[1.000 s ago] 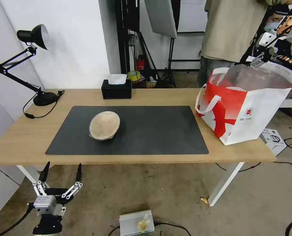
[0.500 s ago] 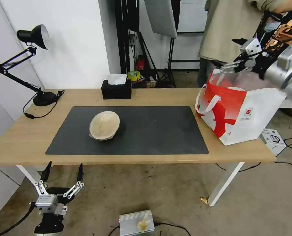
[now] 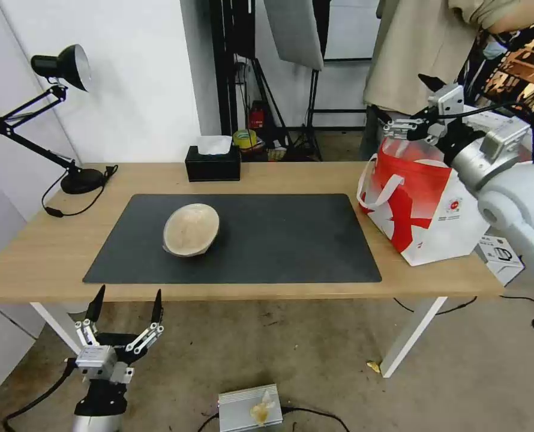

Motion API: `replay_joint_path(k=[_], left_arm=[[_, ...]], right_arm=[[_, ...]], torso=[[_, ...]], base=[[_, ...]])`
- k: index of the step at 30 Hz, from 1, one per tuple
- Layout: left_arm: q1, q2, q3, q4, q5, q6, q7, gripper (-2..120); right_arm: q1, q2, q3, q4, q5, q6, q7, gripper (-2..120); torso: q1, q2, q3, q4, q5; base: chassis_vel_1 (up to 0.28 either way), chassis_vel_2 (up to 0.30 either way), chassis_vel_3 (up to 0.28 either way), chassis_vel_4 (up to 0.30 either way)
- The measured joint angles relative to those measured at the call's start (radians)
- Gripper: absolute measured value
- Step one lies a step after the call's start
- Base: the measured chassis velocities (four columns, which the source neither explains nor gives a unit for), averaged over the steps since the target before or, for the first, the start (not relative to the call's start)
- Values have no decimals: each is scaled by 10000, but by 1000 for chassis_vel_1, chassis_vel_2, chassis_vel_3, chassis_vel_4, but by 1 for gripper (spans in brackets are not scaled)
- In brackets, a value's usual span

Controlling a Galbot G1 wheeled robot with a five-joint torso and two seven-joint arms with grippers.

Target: Pick up the trash from the table and place it into the takeout bag.

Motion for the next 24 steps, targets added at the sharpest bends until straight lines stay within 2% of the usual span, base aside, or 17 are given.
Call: replay_joint_path(k=[6, 9, 11, 13, 15, 17, 24], left_arm=[[-168, 80, 68, 10, 48, 139, -18, 100], [-229, 119, 142, -14, 53, 237, -25, 100], [-235, 118, 157, -15, 52, 243, -30, 100], [-246, 118, 259, -15, 72, 260, -36, 100], [-247, 119, 279, -16, 81, 261, -35, 100], [-267, 120, 383, -14, 134, 286, -36, 100], [-326, 139, 531, -50, 211, 396, -42, 100]], right_arm=[[-1243, 831, 279, 335, -552, 612, 1228, 99], [-2458, 1300, 638, 660, -917, 938, 1781, 100], [-2675, 1366, 730, 723, -994, 987, 1822, 100], [-3723, 1628, 1134, 1019, -1315, 1222, 1862, 100], [-3886, 1671, 1211, 1068, -1375, 1247, 1862, 100], [-4809, 1917, 1620, 1395, -1544, 1291, 1858, 100], [-6883, 2437, 2503, 2299, -1898, 1016, 1730, 100]], torso=[[1, -1, 1, 1, 2], [1, 0, 0, -1, 7], [0, 0, 0, -1, 5], [0, 0, 0, -1, 3], [0, -1, 1, -2, 4], [0, 0, 0, -1, 1], [0, 0, 0, 0, 2]], base=[[0, 0, 0, 0], [0, 0, 0, 0], [0, 0, 0, 0], [0, 0, 0, 0], [0, 0, 0, 0], [0, 0, 0, 0], [0, 0, 0, 0]])
